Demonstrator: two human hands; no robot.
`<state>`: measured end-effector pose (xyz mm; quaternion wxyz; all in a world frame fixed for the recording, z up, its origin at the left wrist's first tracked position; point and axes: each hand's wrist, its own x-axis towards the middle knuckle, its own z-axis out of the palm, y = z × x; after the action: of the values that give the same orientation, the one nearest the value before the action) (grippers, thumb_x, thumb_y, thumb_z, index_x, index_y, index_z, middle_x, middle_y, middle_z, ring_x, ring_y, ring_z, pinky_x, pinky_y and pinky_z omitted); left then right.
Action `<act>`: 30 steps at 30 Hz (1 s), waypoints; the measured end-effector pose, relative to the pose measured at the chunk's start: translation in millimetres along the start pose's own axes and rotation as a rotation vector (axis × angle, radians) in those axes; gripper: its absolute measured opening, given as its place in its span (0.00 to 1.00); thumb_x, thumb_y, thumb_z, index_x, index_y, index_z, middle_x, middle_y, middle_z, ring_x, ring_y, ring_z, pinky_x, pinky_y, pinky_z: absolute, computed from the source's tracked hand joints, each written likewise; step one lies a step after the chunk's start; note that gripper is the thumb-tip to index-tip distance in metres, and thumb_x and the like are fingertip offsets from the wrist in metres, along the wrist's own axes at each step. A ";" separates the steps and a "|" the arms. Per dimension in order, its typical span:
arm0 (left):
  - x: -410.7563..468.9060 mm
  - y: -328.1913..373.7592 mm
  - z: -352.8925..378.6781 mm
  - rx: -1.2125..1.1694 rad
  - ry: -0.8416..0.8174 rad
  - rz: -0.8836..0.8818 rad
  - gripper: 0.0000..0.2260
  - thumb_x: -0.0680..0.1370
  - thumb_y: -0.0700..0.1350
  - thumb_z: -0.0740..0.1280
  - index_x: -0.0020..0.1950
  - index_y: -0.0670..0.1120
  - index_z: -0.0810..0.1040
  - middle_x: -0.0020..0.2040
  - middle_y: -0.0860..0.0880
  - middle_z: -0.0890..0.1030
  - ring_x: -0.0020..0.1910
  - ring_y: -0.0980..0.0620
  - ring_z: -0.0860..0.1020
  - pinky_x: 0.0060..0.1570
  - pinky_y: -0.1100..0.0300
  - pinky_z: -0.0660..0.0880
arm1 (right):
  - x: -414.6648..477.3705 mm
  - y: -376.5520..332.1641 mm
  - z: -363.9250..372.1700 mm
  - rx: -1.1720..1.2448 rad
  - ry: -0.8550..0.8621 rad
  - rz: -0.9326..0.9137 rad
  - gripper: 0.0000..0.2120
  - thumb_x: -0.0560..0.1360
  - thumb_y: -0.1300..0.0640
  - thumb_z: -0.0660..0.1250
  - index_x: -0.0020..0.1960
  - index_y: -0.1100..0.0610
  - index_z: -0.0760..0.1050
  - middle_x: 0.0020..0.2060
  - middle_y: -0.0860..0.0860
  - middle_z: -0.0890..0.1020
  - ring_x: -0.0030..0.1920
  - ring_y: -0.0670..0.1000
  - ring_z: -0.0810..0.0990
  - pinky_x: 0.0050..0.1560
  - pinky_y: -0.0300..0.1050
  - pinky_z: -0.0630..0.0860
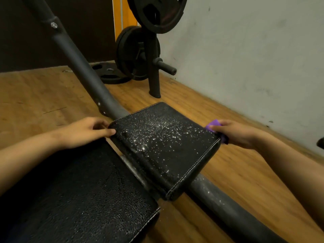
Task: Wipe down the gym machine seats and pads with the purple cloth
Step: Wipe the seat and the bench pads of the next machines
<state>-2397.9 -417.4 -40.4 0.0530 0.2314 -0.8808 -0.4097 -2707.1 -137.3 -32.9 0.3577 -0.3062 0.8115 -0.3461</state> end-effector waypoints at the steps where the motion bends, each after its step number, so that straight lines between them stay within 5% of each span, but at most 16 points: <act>1: -2.4 -1.4 1.4 -0.020 -0.007 0.006 0.45 0.48 0.81 0.64 0.51 0.49 0.80 0.44 0.53 0.85 0.44 0.59 0.82 0.44 0.69 0.75 | -7.7 3.8 -2.5 0.027 -0.035 0.015 0.10 0.81 0.55 0.59 0.52 0.57 0.78 0.37 0.53 0.77 0.31 0.46 0.71 0.33 0.38 0.69; 6: -1.4 -2.0 0.2 -0.164 -0.032 -0.036 0.44 0.49 0.74 0.73 0.52 0.43 0.80 0.42 0.47 0.86 0.43 0.53 0.84 0.41 0.70 0.76 | -8.0 2.7 -8.5 0.031 -0.056 0.021 0.10 0.81 0.56 0.59 0.47 0.58 0.76 0.34 0.53 0.78 0.30 0.46 0.74 0.31 0.37 0.69; 10: -1.4 -0.7 3.3 -0.204 -0.045 -0.072 0.17 0.73 0.50 0.71 0.54 0.39 0.78 0.39 0.47 0.86 0.41 0.55 0.84 0.38 0.71 0.75 | 36.1 -24.7 6.3 -0.122 -0.013 0.026 0.11 0.81 0.50 0.59 0.55 0.54 0.77 0.47 0.54 0.83 0.46 0.52 0.79 0.51 0.47 0.75; 12: -0.8 -2.4 4.7 -0.188 -0.025 -0.074 0.11 0.77 0.43 0.67 0.54 0.37 0.77 0.37 0.47 0.85 0.39 0.57 0.83 0.39 0.72 0.74 | 62.2 -49.6 20.5 -0.223 0.026 -0.027 0.10 0.82 0.51 0.58 0.55 0.53 0.76 0.47 0.55 0.80 0.45 0.53 0.76 0.51 0.49 0.73; 16: 0.0 -2.0 6.1 -0.179 0.007 -0.060 0.10 0.78 0.43 0.66 0.54 0.37 0.77 0.37 0.47 0.85 0.40 0.56 0.82 0.42 0.70 0.74 | 105.7 -89.9 40.0 -0.346 0.045 -0.101 0.08 0.82 0.51 0.57 0.53 0.50 0.74 0.42 0.54 0.77 0.38 0.50 0.72 0.42 0.46 0.70; 21: 0.5 -3.3 9.9 -0.149 0.037 -0.056 0.11 0.78 0.45 0.67 0.54 0.38 0.77 0.44 0.39 0.84 0.47 0.43 0.82 0.53 0.51 0.75 | 130.4 -123.3 46.9 -0.413 -0.008 -0.147 0.08 0.81 0.53 0.59 0.56 0.53 0.74 0.39 0.52 0.77 0.34 0.47 0.73 0.37 0.41 0.71; 25: 2.8 -5.3 9.8 -0.147 0.053 -0.058 0.11 0.78 0.47 0.66 0.53 0.39 0.78 0.45 0.39 0.84 0.43 0.52 0.79 0.47 0.60 0.73 | 144.6 -161.0 58.2 -0.629 -0.127 -0.321 0.02 0.79 0.53 0.64 0.50 0.50 0.74 0.45 0.52 0.78 0.40 0.47 0.76 0.43 0.40 0.73; 30: -1.2 -6.5 10.3 -0.186 0.056 -0.067 0.10 0.78 0.47 0.67 0.54 0.42 0.77 0.48 0.37 0.83 0.43 0.53 0.77 0.45 0.63 0.70 | 153.0 -181.9 82.5 -0.931 -0.317 -0.204 0.09 0.77 0.49 0.66 0.55 0.51 0.76 0.50 0.49 0.77 0.54 0.52 0.75 0.60 0.49 0.71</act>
<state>-2397.4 -413.3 -52.0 0.0850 0.2662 -0.8288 -0.4848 -2681.5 -383.7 11.1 0.2666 -0.5598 0.7814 0.0705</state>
